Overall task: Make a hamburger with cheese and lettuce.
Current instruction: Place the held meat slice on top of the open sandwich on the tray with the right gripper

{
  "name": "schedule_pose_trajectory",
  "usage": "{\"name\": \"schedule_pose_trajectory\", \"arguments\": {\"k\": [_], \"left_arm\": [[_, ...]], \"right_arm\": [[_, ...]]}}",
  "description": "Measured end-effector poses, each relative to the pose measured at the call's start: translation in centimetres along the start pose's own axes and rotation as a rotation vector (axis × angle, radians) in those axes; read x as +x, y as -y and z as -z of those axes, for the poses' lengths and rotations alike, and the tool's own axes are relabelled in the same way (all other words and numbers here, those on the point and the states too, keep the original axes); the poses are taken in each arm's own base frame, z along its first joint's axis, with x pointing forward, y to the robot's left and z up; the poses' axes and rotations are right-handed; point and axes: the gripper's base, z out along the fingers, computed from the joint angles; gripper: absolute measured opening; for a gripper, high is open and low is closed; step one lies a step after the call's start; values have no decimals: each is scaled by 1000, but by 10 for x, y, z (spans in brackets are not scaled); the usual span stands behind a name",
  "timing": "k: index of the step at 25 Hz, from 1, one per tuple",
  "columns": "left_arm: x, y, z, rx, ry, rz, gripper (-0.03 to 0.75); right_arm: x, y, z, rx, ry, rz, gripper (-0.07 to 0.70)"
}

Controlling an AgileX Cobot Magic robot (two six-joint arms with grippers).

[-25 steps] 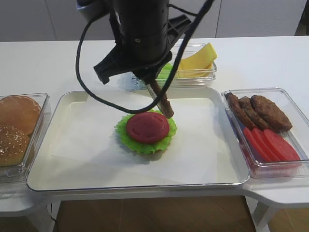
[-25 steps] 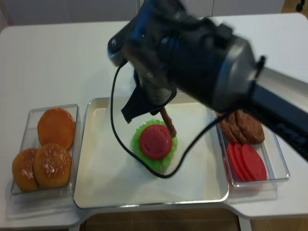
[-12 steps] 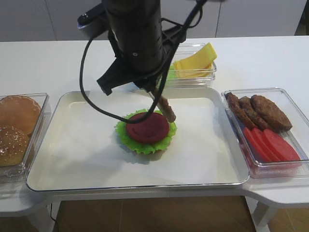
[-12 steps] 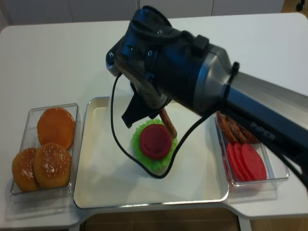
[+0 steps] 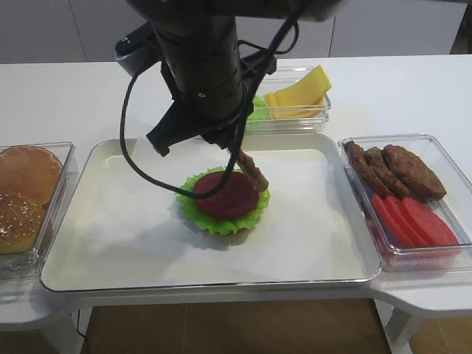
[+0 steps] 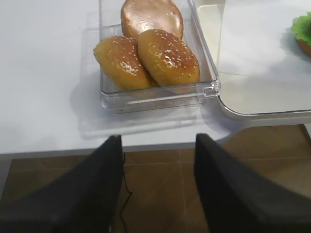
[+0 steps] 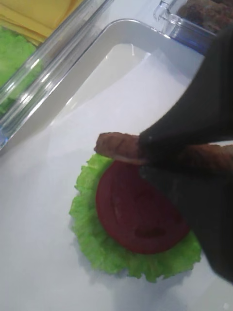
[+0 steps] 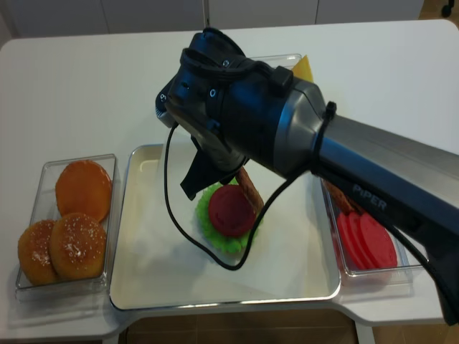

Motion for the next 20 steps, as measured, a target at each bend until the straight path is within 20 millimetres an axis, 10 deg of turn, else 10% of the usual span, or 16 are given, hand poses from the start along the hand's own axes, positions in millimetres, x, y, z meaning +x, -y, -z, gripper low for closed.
{"name": "schedule_pose_trajectory", "arguments": {"k": [20], "left_arm": [[0, 0, 0, 0, 0, 0, 358]], "right_arm": [[0, -2, -1, -12, -3, 3, 97]]}}
